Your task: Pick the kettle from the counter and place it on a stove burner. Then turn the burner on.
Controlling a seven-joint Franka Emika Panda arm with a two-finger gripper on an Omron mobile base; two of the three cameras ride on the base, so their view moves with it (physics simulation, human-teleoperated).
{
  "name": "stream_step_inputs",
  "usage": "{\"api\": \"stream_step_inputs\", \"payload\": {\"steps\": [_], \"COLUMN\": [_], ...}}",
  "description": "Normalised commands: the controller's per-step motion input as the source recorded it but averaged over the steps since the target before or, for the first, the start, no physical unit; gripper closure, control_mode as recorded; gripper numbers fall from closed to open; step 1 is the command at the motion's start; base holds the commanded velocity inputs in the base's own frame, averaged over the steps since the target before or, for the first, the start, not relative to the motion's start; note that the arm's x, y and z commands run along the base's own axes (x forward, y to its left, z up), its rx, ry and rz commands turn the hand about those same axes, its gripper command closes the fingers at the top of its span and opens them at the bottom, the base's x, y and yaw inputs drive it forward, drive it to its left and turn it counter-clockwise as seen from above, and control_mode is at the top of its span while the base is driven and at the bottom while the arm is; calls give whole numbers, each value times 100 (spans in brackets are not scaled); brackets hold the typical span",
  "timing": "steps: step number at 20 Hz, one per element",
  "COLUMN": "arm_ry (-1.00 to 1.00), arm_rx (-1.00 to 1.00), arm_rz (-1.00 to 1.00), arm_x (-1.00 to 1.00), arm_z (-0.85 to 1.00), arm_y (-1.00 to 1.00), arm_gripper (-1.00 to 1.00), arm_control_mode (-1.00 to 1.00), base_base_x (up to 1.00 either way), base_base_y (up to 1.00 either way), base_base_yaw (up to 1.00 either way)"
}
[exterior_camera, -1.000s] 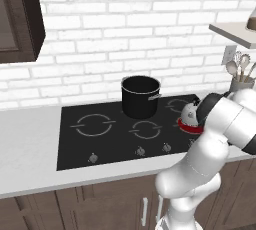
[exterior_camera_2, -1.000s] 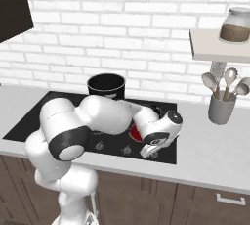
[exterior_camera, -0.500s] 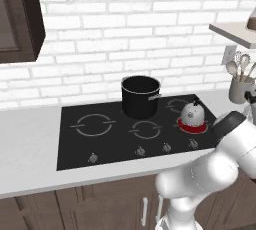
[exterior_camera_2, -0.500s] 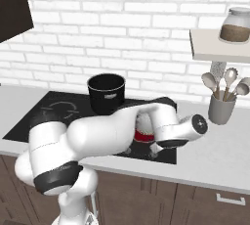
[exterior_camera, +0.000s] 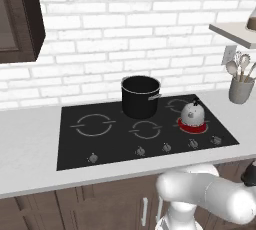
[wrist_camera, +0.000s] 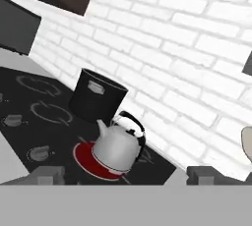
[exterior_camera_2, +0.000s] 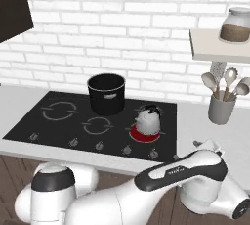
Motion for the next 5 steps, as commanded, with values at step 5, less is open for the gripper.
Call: {"api": "stream_step_inputs", "payload": {"steps": [5], "arm_ry": [0], "arm_rx": [0], "arm_rz": [0], "arm_x": [0], "arm_z": [0], "arm_y": [-1], "arm_gripper": [-100], "arm_control_mode": [-100], "base_base_x": [0], "base_base_y": [0], "base_base_yaw": [0]}}
